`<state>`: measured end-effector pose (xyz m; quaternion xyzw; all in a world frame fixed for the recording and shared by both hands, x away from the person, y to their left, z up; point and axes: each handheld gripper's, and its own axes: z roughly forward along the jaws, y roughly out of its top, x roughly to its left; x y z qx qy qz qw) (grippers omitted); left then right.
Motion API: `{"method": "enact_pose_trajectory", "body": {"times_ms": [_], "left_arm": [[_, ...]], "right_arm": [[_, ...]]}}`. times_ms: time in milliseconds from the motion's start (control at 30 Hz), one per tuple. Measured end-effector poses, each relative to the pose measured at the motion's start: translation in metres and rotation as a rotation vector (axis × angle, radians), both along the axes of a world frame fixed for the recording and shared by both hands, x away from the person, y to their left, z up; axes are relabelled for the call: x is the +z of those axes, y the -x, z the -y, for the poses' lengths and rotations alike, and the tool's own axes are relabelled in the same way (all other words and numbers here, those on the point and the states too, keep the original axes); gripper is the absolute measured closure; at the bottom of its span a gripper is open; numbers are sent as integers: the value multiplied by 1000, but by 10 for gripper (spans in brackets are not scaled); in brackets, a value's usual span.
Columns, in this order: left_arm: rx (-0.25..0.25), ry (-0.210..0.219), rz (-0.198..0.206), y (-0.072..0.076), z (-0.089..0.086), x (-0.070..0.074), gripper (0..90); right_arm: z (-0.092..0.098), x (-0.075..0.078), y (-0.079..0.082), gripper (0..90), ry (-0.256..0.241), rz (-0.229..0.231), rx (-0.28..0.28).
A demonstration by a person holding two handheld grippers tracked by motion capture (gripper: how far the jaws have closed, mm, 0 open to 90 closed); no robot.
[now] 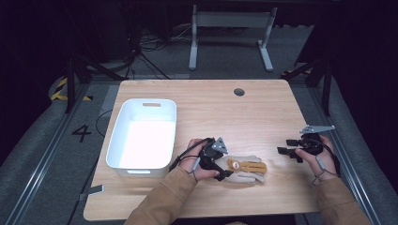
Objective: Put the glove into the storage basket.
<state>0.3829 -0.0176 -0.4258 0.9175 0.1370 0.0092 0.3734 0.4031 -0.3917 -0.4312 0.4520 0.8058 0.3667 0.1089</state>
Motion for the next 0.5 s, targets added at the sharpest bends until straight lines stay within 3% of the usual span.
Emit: {"method": "enact_pose_trajectory", "body": {"times_ms": [267,500], "left_arm": [[1,-3,-19,-3,3,-12,169],[-20,-14,-10,-2,8,-19,161]], "right_arm": [[-2,-1,0,336,-2,-5,22],[-3,-1,0,325,-9,0,27]]}}
